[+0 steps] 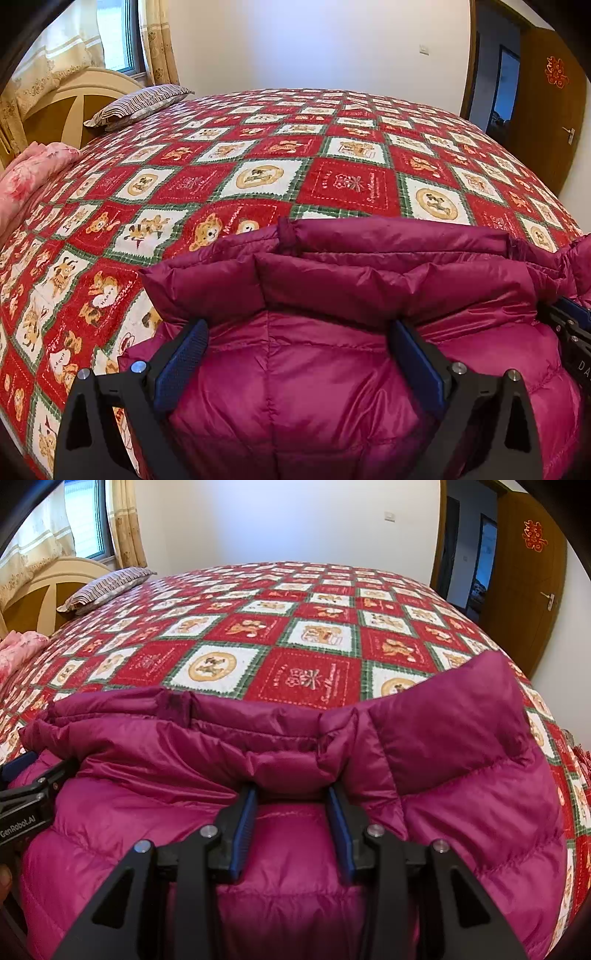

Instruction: Fold large clothes

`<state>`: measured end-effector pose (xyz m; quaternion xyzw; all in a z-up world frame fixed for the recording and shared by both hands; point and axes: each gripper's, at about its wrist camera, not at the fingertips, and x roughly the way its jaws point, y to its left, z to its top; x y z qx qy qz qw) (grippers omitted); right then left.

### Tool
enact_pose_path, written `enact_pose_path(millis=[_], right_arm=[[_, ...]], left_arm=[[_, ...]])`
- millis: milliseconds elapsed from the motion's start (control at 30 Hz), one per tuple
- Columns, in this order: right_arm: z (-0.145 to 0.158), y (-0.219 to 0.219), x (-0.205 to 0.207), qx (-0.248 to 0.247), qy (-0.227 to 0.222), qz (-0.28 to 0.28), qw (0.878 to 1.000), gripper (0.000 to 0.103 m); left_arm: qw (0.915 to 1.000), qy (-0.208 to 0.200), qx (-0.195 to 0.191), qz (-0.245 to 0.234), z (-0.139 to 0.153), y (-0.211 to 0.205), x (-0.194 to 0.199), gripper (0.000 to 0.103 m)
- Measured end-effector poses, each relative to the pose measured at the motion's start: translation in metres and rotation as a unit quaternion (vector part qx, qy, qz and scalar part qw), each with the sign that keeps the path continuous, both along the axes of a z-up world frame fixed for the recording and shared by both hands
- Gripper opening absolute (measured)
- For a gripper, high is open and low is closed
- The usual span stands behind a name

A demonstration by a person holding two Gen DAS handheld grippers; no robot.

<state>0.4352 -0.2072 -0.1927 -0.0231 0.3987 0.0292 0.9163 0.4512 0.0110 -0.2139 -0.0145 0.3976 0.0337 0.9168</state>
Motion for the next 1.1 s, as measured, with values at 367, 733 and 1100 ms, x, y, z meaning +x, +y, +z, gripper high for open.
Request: enact_pose_path(millis=[367, 733, 1100], right_arm=[[-0.001, 0.001, 0.001, -0.005, 0.002, -0.001, 1.000, 0.042], [-0.003, 0.001, 0.002, -0.012, 0.004, -0.001, 1.000, 0.042], [0.046, 0.005, -0.069, -0.001, -0.052, 0.030, 0.998, 0.052]], left_arm=[[1.0000, 0.006, 0.005, 0.000, -0.002, -0.001, 0.002, 0.100], [0.9999, 0.010, 0.012, 0.003, -0.004, -0.003, 0.004, 0.101], [0.9965, -0.050, -0.053, -0.040, 0.065, 0.034, -0.087, 0.101]])
